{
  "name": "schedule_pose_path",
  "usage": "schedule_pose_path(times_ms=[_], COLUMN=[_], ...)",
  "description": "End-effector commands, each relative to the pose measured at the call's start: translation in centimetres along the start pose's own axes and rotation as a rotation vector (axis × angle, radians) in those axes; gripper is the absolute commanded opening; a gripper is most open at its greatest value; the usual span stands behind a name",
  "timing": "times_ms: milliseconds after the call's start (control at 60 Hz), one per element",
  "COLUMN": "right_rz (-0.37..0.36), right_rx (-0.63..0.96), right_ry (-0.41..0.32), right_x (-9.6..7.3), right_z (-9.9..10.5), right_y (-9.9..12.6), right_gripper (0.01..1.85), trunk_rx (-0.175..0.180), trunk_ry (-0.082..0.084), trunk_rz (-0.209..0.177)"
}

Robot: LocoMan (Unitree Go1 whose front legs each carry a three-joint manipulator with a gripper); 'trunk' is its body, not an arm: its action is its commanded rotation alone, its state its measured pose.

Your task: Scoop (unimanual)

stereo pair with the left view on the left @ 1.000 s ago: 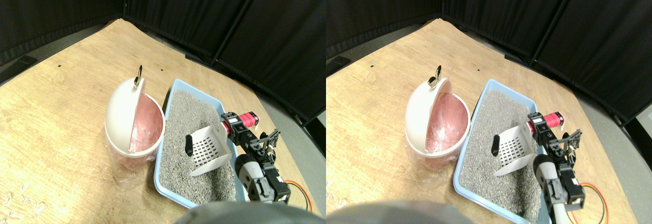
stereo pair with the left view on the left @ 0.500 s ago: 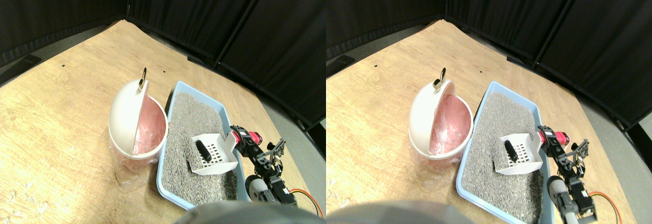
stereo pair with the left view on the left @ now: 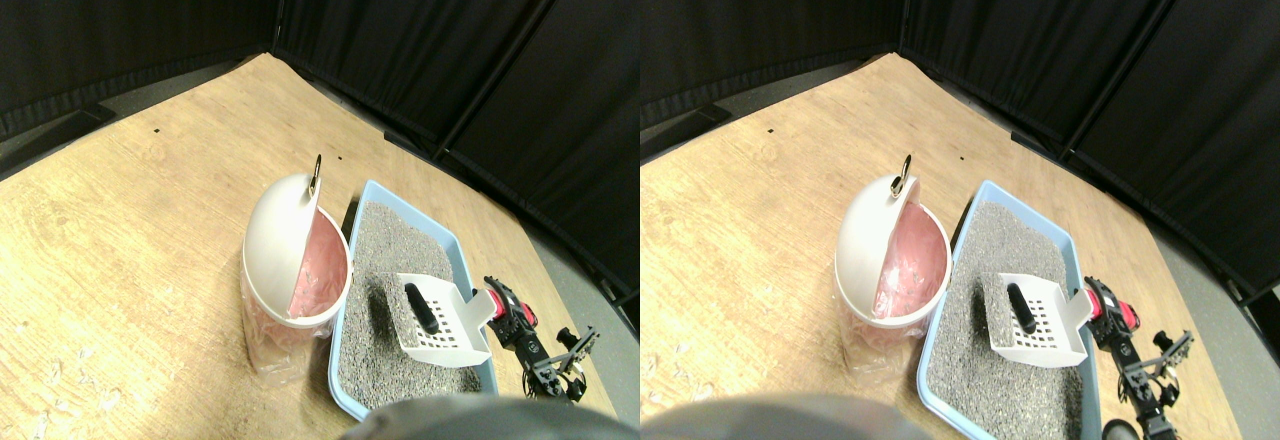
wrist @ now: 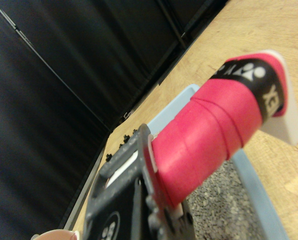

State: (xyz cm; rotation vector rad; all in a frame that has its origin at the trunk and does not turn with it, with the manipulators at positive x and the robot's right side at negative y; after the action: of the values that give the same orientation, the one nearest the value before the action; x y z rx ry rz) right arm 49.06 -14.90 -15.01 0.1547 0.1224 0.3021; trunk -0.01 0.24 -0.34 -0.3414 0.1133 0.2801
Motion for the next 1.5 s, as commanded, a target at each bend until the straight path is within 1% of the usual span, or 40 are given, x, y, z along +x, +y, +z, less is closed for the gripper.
schedule_pose_path(times_ms=[17,83,200,283,317,333,367,383,417,533,567,617,733,817,833,883,917,950,983,1000,1067,1083,1117,1250,1267,1317,1383,1433,1500], right_rz=[0.005,0.073,0.096,0.125,0.109,0.093,0.090,0.097,0.075,0.040,0.038,0.025,0.017,0.018,0.005,0.000,-0.017,-0.014,-0.017,-0.002,-0.006,0.003,-0.010,-0.015,-0.015,-0.016,-0.001,-0.003,0.020], right_rx=[0.033,0.062,0.075,0.135,0.153,0.194,0.211,0.232,0.261,0.346,0.355,0.454,0.467,0.514,0.528,0.543,0.644,0.662,0.649,0.602,0.579,0.555,0.513,0.503,0.505,0.501,0.465,0.443,0.363], right_ry=[-0.085,-0.111,-0.125,-0.142,-0.147,-0.145,-0.146,-0.149,-0.145,-0.140,-0.140,-0.153,-0.156,-0.160,-0.163,-0.161,-0.156,-0.156,-0.148,-0.148,-0.149,-0.146,-0.144,-0.140,-0.141,-0.143,-0.144,-0.148,-0.151], right_x=[-0.3,-0.1,0.3,0.8,1.0,1.1,1.1,1.3,1.6,2.4,2.4,2.8,3.2,3.4,3.4,3.5,3.6,3.8,3.9,3.9,3.9,3.9,3.8,3.5,3.5,3.5,3.5,3.4,3.3], right_z=[1.4,2.0,2.9,3.5,3.7,3.8,3.8,3.9,3.9,3.2,3.1,2.7,2.3,2.2,2.2,2.2,2.0,1.9,1.8,1.7,1.6,1.5,1.6,1.8,1.8,1.9,2.0,2.1,2.3], right_y=[0.9,1.3,1.9,2.2,2.4,2.4,2.5,2.5,2.6,2.6,2.6,2.7,2.6,2.4,2.4,2.4,2.3,2.3,2.2,2.2,2.2,2.2,2.3,2.4,2.4,2.3,2.4,2.4,2.5], right_gripper=[0.10,0.09,0.06,0.06,0.06,0.06,0.06,0.06,0.06,0.06,0.06,0.06,0.06,0.06,0.06,0.06,0.06,0.06,0.06,0.06,0.06,0.06,0.06,0.06,0.06,0.06,0.06,0.06,0.06], trunk_rx=[0.004,0.005,0.001,-0.003,-0.003,-0.004,-0.004,-0.005,-0.005,-0.005,-0.005,-0.006,-0.003,0.001,0.002,0.005,0.006,0.007,0.008,0.009,0.011,0.011,0.013,0.013,0.011,0.011,0.010,0.007,0.003], trunk_ry=[-0.015,-0.016,-0.023,-0.025,-0.025,-0.026,-0.026,-0.029,-0.029,-0.029,-0.029,-0.032,-0.032,-0.030,-0.028,-0.030,-0.030,-0.026,-0.026,-0.025,-0.021,-0.021,-0.022,-0.021,-0.017,-0.017,-0.015,-0.015,-0.011], trunk_rz=[0.015,0.017,0.024,0.027,0.027,0.028,0.028,0.031,0.031,0.031,0.030,0.029,0.022,0.015,0.014,0.010,0.010,0.006,0.005,0.005,0.004,0.004,0.003,0.002,0.003,0.003,0.009,0.010,0.014])
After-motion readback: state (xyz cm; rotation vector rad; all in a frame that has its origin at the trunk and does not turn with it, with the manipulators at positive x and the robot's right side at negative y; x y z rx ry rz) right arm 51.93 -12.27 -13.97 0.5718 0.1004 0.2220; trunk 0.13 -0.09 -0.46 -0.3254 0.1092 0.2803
